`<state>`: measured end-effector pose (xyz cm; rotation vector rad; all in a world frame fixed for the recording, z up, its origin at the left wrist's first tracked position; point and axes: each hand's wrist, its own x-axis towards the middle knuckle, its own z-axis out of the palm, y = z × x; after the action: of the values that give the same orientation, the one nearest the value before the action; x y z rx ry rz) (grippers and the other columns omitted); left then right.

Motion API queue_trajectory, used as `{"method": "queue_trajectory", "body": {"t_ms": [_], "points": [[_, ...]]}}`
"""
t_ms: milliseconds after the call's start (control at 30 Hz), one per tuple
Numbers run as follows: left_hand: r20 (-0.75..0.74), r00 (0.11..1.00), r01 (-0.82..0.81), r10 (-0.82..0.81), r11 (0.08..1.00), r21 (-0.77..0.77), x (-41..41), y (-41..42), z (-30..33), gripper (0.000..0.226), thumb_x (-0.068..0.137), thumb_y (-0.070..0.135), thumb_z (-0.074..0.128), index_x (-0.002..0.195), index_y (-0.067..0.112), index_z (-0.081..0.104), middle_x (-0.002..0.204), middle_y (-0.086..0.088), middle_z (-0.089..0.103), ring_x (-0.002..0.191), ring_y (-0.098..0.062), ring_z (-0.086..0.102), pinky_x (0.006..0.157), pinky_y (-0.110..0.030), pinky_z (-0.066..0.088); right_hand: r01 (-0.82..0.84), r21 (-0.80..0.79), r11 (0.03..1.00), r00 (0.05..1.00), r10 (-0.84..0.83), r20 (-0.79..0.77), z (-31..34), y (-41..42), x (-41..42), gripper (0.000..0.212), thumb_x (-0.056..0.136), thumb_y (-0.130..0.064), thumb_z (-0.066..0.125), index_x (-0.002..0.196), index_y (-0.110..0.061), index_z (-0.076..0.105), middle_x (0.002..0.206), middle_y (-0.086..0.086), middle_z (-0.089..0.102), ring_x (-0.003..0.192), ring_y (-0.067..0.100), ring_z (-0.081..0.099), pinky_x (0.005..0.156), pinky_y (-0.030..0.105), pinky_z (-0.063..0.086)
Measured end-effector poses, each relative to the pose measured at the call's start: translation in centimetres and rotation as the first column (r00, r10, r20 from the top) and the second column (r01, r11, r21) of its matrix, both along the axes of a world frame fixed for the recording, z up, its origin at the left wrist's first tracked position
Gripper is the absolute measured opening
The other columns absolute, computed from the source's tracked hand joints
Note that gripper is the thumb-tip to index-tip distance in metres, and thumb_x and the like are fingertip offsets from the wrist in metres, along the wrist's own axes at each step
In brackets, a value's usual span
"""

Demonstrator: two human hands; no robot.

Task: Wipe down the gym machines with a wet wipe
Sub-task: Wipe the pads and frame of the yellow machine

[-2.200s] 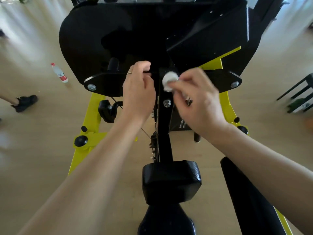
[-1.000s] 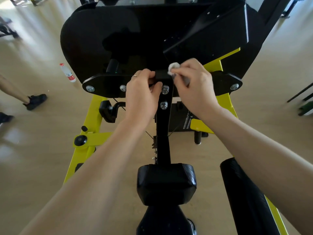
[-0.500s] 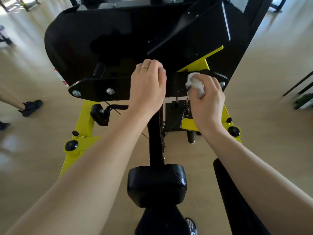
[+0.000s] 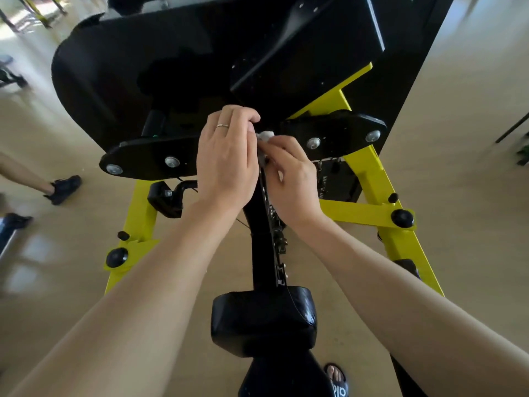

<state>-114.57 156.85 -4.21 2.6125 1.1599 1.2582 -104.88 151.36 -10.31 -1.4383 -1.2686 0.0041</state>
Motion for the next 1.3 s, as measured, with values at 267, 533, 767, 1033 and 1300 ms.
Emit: {"method": "queue_trajectory", "body": {"t_ms": [267,533,767,1033,1300], "points": [[-0.001,0.999,-0.048,0.048,0.998,0.027,0.3,0.0,-0.2,0.030,0.103,0.013,0.036,0.112,0.009,0.065,0.111,-0.004,0.066,0.103,-0.022,0.056,0.080,-0.025,0.041,-0.267,-0.486,0.832,0.773,-0.116,-0.624,-2.0,-1.4,-0.9,0.031,0.102,-0.013,0.055,0.128,-0.017,0.071,0.126,0.006,0.070,0.114,0.020,0.063,0.091,0.019,0.052],[-0.031,0.996,-0.078,0.079,0.996,0.039,0.4,-0.1,-0.3,0.028,0.103,0.011,0.037,0.113,0.010,0.063,0.111,-0.004,0.065,0.104,-0.022,0.055,0.082,-0.022,0.037,-0.155,-0.271,0.950,0.748,-0.067,-0.660,1.2,-3.1,-0.5,0.030,0.098,-0.014,0.057,0.124,-0.020,0.072,0.117,-0.004,0.068,0.110,0.009,0.062,0.094,0.016,0.049],[-0.010,0.998,-0.066,0.066,0.998,0.009,0.3,-0.1,-0.2,0.031,0.103,0.012,0.035,0.115,0.010,0.064,0.111,-0.003,0.065,0.104,-0.020,0.055,0.081,-0.020,0.036,-0.185,-0.424,0.887,0.872,-0.052,-0.487,0.3,-1.5,-0.8,0.036,0.100,-0.005,0.050,0.128,-0.014,0.071,0.128,0.002,0.064,0.119,0.016,0.058,0.081,0.001,0.039],[-0.004,0.998,-0.064,0.064,0.998,-0.026,0.2,-0.2,-0.3,0.028,0.100,0.014,0.038,0.114,0.012,0.063,0.115,-0.001,0.064,0.107,-0.017,0.051,0.082,-0.019,0.033,-0.160,-0.146,0.976,0.760,0.027,-0.649,4.0,-2.1,-1.9,0.034,0.095,-0.008,0.055,0.124,-0.016,0.070,0.118,-0.007,0.065,0.109,0.004,0.059,0.093,0.017,0.049],[0.005,0.998,-0.056,0.056,0.997,0.055,0.3,0.0,-0.6,0.028,0.104,0.010,0.037,0.112,0.008,0.064,0.109,-0.005,0.065,0.102,-0.022,0.054,0.083,-0.024,0.039,-0.256,-0.528,0.810,0.719,-0.205,-0.664,-0.1,-4.3,1.2,0.028,0.094,-0.008,0.057,0.115,-0.017,0.074,0.115,-0.002,0.073,0.108,0.022,0.067,0.089,0.031,0.055]]}}
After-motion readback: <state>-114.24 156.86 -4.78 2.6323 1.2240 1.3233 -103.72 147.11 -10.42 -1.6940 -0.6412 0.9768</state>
